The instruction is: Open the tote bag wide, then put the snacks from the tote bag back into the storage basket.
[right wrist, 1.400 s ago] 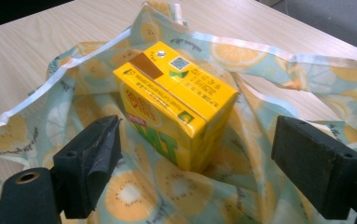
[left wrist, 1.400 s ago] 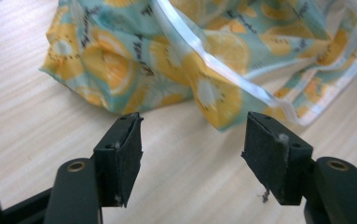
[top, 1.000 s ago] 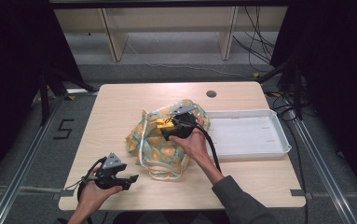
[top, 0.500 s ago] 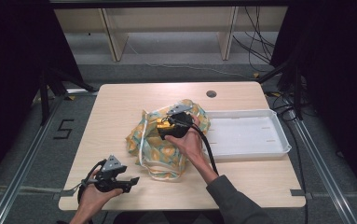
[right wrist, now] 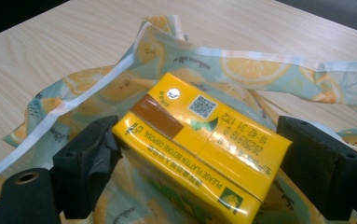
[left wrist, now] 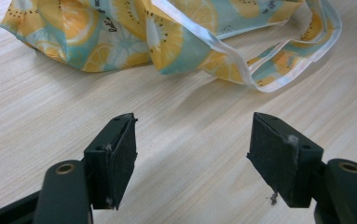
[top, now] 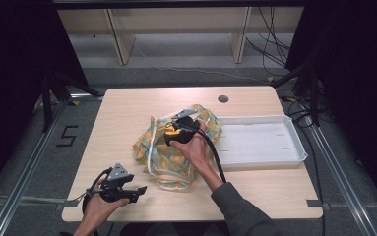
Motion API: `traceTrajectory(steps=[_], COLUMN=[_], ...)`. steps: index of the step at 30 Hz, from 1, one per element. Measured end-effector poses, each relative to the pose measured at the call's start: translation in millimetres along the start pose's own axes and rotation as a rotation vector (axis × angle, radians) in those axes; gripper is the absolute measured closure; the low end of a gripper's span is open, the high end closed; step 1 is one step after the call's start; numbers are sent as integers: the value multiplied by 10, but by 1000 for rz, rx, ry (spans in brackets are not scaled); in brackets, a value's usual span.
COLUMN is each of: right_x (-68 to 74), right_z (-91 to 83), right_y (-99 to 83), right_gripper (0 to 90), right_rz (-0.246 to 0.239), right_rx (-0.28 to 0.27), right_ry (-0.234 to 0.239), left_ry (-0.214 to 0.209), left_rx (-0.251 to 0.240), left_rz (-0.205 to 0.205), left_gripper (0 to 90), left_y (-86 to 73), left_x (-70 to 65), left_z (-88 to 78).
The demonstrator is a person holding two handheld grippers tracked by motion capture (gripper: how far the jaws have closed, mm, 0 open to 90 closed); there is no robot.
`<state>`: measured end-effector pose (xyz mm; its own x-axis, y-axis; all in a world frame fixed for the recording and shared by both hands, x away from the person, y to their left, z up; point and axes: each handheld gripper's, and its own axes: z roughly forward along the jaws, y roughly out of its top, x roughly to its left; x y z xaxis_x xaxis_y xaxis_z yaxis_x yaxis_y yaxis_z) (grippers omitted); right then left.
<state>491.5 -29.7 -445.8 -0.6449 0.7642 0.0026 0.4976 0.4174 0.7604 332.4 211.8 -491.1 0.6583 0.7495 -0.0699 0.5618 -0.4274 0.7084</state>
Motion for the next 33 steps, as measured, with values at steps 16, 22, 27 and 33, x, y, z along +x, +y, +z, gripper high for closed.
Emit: traceTrajectory(steps=[16, 22, 27, 33], right_x=[12, 22, 30, 39], right_z=[141, 142, 130, 119], right_y=[-29, -29, -25, -21], right_gripper=[183, 189, 193, 194], right_rz=[10, -7, -6, -12], right_rx=[29, 20, 33, 33], right_ry=[-19, -24, -34, -23], left_ry=[2, 4, 0, -4], left_rx=[0, 1, -7, 4], left_rz=[4, 17, 13, 4], left_gripper=[318, 320, 322, 325], left_y=[-2, -4, -4, -14], left_x=[9, 11, 4, 16], left_z=[14, 16, 37, 35])
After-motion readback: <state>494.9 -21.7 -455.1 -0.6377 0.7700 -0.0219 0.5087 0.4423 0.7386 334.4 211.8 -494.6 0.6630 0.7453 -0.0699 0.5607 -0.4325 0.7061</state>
